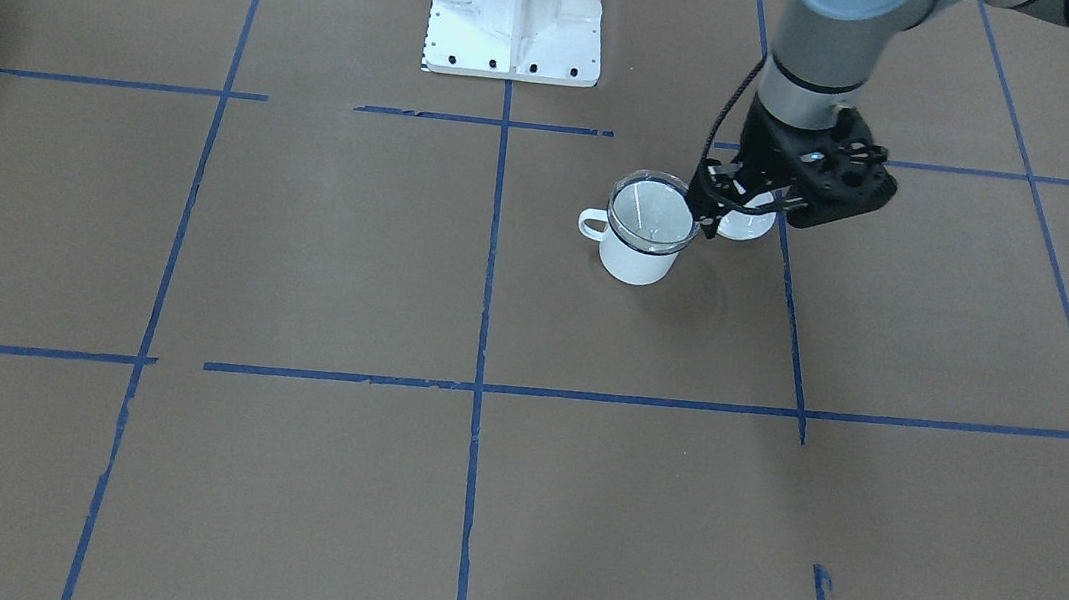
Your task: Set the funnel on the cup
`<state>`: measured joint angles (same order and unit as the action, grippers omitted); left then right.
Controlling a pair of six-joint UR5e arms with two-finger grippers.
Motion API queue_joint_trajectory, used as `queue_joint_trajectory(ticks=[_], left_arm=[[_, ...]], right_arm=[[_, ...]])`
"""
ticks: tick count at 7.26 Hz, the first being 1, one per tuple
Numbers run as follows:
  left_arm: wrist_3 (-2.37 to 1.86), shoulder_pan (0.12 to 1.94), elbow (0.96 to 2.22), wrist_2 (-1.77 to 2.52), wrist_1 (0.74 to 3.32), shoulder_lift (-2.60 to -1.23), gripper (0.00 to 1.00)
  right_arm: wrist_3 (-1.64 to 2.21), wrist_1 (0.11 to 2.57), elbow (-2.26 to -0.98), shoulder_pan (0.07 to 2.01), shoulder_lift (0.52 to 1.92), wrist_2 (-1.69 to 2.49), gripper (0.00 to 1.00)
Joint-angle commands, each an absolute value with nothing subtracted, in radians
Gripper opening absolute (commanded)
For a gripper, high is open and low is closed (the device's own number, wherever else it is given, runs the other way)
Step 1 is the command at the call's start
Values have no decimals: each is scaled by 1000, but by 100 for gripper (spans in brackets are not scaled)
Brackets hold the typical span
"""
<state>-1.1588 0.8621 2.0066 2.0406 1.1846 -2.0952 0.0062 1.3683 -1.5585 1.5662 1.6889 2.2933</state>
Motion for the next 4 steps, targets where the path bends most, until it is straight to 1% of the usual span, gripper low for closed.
queue_joint_trajectory(ticks=[1, 3, 4], left_arm=[[-799, 1102, 2013, 2137, 1196, -1973, 100], [-439, 1283, 1987, 2170, 1206, -1825, 100], [-281, 1375, 1932, 2195, 1256, -1759, 100]], right_arm=[[6, 1368, -1559, 1566, 1689, 2293, 100], [6, 1368, -1559, 1566, 1689, 2292, 100], [6, 1368, -1559, 1566, 1689, 2293, 100]])
